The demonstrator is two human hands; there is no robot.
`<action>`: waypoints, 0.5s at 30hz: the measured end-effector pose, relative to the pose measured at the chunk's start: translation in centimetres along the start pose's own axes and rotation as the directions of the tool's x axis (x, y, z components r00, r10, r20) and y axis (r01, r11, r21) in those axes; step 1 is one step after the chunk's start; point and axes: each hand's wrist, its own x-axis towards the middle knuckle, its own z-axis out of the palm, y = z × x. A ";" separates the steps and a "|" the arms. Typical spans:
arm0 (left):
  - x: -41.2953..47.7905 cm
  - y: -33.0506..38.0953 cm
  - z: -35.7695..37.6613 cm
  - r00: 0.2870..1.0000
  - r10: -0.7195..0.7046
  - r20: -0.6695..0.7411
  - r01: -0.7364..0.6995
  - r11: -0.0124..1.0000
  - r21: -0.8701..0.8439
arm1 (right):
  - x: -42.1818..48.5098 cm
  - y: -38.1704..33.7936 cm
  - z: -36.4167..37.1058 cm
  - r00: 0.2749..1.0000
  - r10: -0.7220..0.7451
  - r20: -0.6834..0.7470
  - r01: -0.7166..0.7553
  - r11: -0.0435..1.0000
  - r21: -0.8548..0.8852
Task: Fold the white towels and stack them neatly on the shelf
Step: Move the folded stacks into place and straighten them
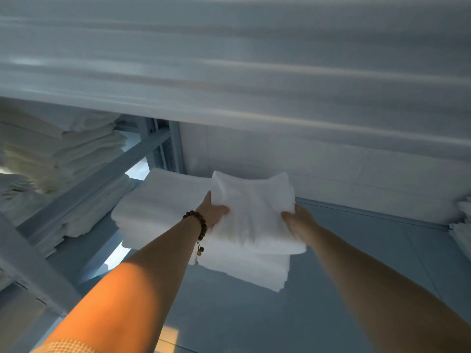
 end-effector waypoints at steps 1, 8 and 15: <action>0.0 -0.3 -0.4 0.998 -0.063 0.004 0.063 0.998 0.011 | 0.1 0.2 -0.4 0.999 0.025 0.023 -0.026 0.999 0.030; -2.0 -1.9 -1.2 0.937 -0.301 0.175 0.314 0.948 -0.055 | -0.8 1.7 -0.8 0.984 0.141 0.107 -0.155 0.979 0.133; -1.1 -0.1 -1.2 0.956 0.277 0.096 -0.274 0.961 -0.050 | -0.7 1.2 -0.3 0.986 -0.090 -0.139 0.100 0.993 0.063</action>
